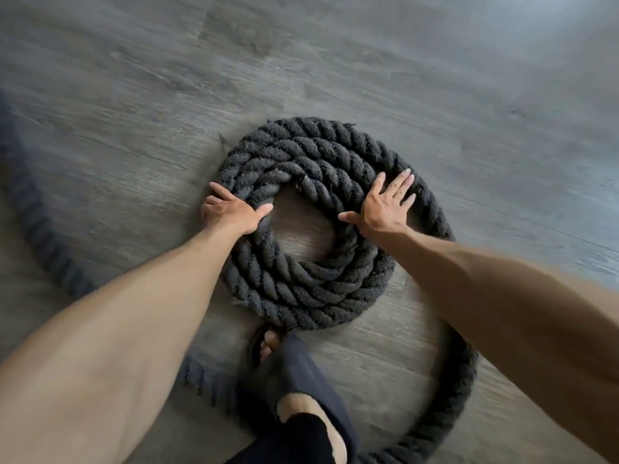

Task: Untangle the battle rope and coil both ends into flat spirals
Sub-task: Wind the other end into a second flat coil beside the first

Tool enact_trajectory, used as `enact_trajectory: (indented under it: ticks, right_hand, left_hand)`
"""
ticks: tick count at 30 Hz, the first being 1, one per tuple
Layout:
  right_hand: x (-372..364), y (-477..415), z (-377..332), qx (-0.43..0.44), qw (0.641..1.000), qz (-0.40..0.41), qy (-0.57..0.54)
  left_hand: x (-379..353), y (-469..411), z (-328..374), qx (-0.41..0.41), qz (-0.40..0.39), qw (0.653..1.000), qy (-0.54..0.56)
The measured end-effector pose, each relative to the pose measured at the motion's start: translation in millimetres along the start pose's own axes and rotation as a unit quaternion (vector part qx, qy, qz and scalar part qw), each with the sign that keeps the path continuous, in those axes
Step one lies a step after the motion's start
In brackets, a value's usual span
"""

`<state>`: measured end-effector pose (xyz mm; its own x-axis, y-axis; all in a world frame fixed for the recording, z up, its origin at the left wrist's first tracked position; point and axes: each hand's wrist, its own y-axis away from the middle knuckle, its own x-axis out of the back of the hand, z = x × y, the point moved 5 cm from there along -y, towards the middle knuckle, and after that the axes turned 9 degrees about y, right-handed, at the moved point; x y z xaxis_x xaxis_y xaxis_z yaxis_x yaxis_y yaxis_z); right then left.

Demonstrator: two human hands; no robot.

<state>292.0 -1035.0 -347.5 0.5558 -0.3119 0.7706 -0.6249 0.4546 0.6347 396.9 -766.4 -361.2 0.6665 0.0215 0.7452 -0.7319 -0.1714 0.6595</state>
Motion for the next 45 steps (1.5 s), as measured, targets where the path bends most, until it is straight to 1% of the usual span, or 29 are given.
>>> enact_trajectory:
  ticks: [2, 3, 4, 5, 6, 8, 11, 14, 16, 19, 21, 22, 25, 26, 29, 30, 32, 34, 37, 40, 42, 45]
  right_hand:
    - [-1.9, -3.5, 0.3, 0.016, 0.999, 0.022, 0.021]
    - [-1.8, -2.1, -1.6, 0.028, 0.999, 0.014, 0.014]
    - [-1.3, -3.2, -3.5, 0.033, 0.999, 0.017, 0.007]
    - [1.4, -5.9, -4.2, 0.033, 0.999, 0.03, 0.012]
    - [4.4, -7.3, -4.5, 0.027, 0.999, 0.037, 0.028]
    - [2.9, -5.3, -6.9, 0.034, 0.999, 0.035, 0.02]
    - [-1.1, -1.5, -6.2, 0.033, 0.996, 0.078, 0.013]
    - [3.8, 0.8, 3.9, 0.025, 0.994, 0.102, 0.018]
    - [5.4, 2.2, 9.6, 0.024, 0.991, 0.129, 0.029]
    - [0.0, 9.5, 22.7, 0.002, 0.989, 0.15, -0.009]
    - [-13.5, 16.6, 31.0, -0.01, 0.983, 0.184, -0.016]
    - [-17.0, 21.0, 35.6, -0.017, 0.979, 0.204, -0.014]
    - [-19.9, 29.8, 51.7, -0.027, 0.974, 0.225, -0.005]
    - [-20.9, 30.1, 60.6, -0.041, 0.974, 0.222, 0.0]
    - [-40.1, 34.9, 108.1, -0.12, 0.976, 0.182, -0.021]
    - [-50.6, 39.3, 121.6, -0.127, 0.976, 0.176, -0.028]
    - [-71.8, 51.9, 129.3, -0.117, 0.974, 0.184, -0.055]
    - [-87.1, 65.7, 112.0, -0.11, 0.971, 0.192, -0.088]
    - [-97.9, 86.0, 72.0, -0.123, 0.975, 0.145, -0.113]
    - [-101.3, 99.8, 59.1, -0.102, 0.985, 0.095, -0.104]
    - [-95.0, 101.0, 61.8, -0.087, 0.989, 0.071, -0.101]
    - [-84.4, 97.5, 63.4, -0.051, 0.993, 0.059, -0.088]
  left_hand:
    - [-11.1, 6.8, -7.0, -0.008, 0.002, 1.0, 0.026]
    - [-14.5, 17.1, -13.0, -0.005, -0.005, 0.999, 0.051]
    - [-18.8, 22.6, -18.3, -0.002, 0.01, 0.998, 0.059]
    - [-20.9, 24.3, -18.3, -0.006, 0.037, 0.998, 0.053]
    - [-19.8, 25.5, -15.3, -0.01, 0.046, 0.997, 0.057]
    - [-24.5, 26.4, -18.8, -0.017, 0.045, 0.994, 0.094]
    - [-28.0, 20.1, -20.4, -0.025, 0.061, 0.992, 0.11]
    - [-33.0, 18.1, -21.5, -0.026, 0.056, 0.987, 0.146]
    - [-37.9, 17.1, -24.0, -0.034, 0.081, 0.985, 0.146]
    - [-41.6, 16.3, -24.9, -0.074, 0.119, 0.98, 0.141]
    - [-43.3, 16.1, -27.6, -0.086, 0.135, 0.98, 0.122]
    - [-42.0, 15.6, -27.0, -0.09, 0.139, 0.98, 0.112]
    - [-40.6, 19.9, -29.0, -0.103, 0.135, 0.981, 0.098]
    - [-41.2, 21.3, -29.5, -0.102, 0.138, 0.981, 0.086]
    - [-45.2, 26.2, -32.3, -0.103, 0.125, 0.984, 0.078]
    - [-44.5, 26.2, -33.2, -0.104, 0.129, 0.984, 0.068]
    - [-44.1, 28.4, -34.1, -0.105, 0.129, 0.984, 0.06]
    - [-43.9, 32.8, -33.7, -0.106, 0.125, 0.984, 0.069]
    - [-44.1, 47.8, -35.8, -0.086, 0.11, 0.986, 0.086]
    - [-52.8, 70.9, -42.1, -0.072, 0.091, 0.99, 0.076]
    - [-59.4, 86.0, -49.1, -0.056, 0.063, 0.995, 0.059]
    - [-60.1, 96.9, -57.6, -0.026, 0.0, 1.0, 0.001]
